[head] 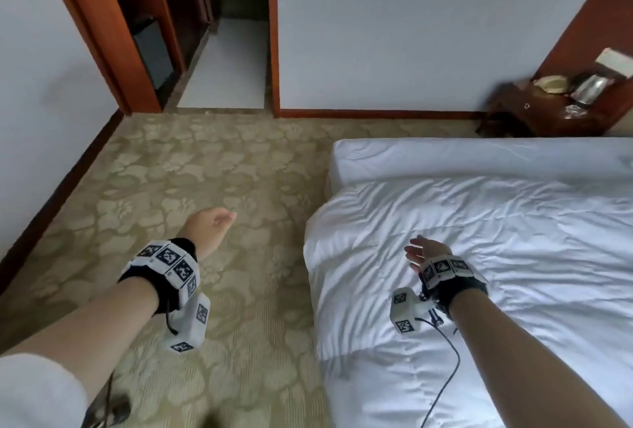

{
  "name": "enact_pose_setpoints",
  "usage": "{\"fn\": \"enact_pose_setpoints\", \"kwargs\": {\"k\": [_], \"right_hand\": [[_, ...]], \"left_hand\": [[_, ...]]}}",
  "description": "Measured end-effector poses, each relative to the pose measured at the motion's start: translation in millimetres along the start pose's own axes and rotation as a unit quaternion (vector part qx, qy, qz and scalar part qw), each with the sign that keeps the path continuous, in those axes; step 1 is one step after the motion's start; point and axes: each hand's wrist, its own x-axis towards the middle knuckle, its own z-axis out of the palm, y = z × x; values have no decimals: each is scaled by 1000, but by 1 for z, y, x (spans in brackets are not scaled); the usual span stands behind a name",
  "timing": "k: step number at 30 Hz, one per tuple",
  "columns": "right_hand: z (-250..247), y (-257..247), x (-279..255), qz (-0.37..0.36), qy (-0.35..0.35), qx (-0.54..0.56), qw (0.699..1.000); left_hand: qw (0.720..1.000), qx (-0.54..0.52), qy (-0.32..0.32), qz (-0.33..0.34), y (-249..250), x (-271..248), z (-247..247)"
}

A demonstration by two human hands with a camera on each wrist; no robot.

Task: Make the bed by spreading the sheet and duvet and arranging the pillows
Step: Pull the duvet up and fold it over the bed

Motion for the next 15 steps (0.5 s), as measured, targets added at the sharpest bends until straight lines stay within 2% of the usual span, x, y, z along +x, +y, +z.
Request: {"fn": "enact_pose_setpoints", "kwargs": {"k": [2, 5, 9, 13, 15], "right_hand": [[2, -11, 11, 0, 12, 35, 999], [-4, -16, 32, 12, 91, 108, 990], [-19, 13, 53, 54, 226, 144, 962], [-27, 63, 53, 160, 334, 118, 922], [-26, 90, 46, 212, 352, 109, 905]], "left_hand": [[998, 6, -46, 30, 13, 47, 11], [992, 5, -111, 65, 34, 123, 33], [972, -3, -200, 124, 58, 214, 60], [956, 24, -254, 147, 69, 288, 100], [946, 47, -286, 147, 73, 317, 129]]}}
